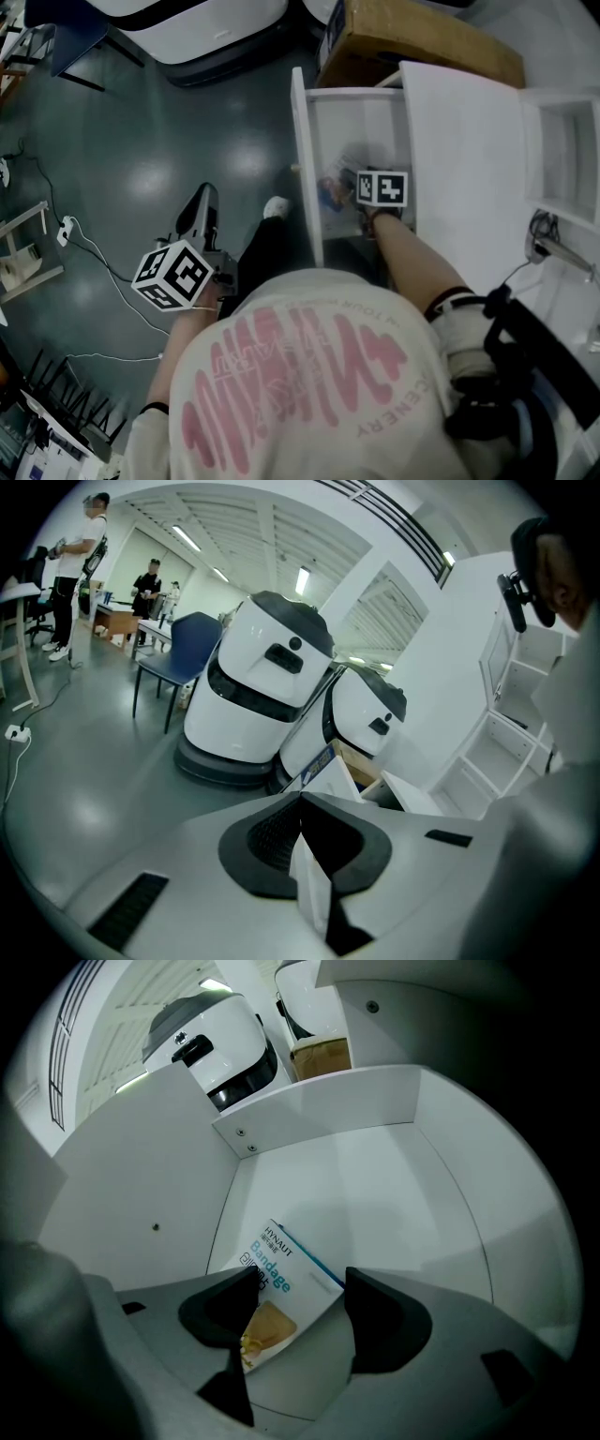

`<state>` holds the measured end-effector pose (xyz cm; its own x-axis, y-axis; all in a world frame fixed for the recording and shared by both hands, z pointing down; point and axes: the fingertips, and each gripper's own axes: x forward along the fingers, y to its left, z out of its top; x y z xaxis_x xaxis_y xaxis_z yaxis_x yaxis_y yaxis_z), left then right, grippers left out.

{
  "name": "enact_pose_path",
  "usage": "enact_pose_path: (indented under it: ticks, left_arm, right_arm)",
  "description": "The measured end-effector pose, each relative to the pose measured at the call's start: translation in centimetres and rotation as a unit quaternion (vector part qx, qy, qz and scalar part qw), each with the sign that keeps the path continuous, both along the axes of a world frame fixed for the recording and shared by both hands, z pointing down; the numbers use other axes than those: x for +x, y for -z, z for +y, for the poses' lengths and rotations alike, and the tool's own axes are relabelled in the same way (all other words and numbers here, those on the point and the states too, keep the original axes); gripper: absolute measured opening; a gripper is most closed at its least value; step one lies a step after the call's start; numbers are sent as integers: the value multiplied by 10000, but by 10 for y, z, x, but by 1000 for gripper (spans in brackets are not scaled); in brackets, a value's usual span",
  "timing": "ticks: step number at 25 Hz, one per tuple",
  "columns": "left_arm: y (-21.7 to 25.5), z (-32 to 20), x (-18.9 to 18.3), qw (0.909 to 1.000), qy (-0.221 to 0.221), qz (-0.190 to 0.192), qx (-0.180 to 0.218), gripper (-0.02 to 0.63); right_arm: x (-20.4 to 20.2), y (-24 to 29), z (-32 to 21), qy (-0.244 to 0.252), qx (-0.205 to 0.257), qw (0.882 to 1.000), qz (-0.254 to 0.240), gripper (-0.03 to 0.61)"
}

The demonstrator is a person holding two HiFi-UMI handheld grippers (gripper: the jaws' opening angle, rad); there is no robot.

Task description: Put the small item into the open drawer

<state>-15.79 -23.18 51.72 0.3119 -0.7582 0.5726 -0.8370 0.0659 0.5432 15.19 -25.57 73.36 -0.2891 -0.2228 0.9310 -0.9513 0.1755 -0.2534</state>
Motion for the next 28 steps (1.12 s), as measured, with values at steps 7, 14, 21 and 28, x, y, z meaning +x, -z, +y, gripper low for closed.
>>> enact_pose_path:
  ticks: [7,14,21,28]
  left_arm:
    - [-9,11,10,9999,-43,25,-108,31]
    - [-18,25,27,9997,-99,30,-225,31]
    - [-20,32,32,9995,-145,-3,-282,31]
    - [-13,37,34,9992,-323,-14,-221,31]
  right_arm:
    - [-1,0,0,19,28,10000,-25,298]
    - [1,1,0,1,99,9999,-44,298]
    - [-1,3,0,65,80,9999,-43,296]
    - [-6,12,-3,189,97,9998,52,297]
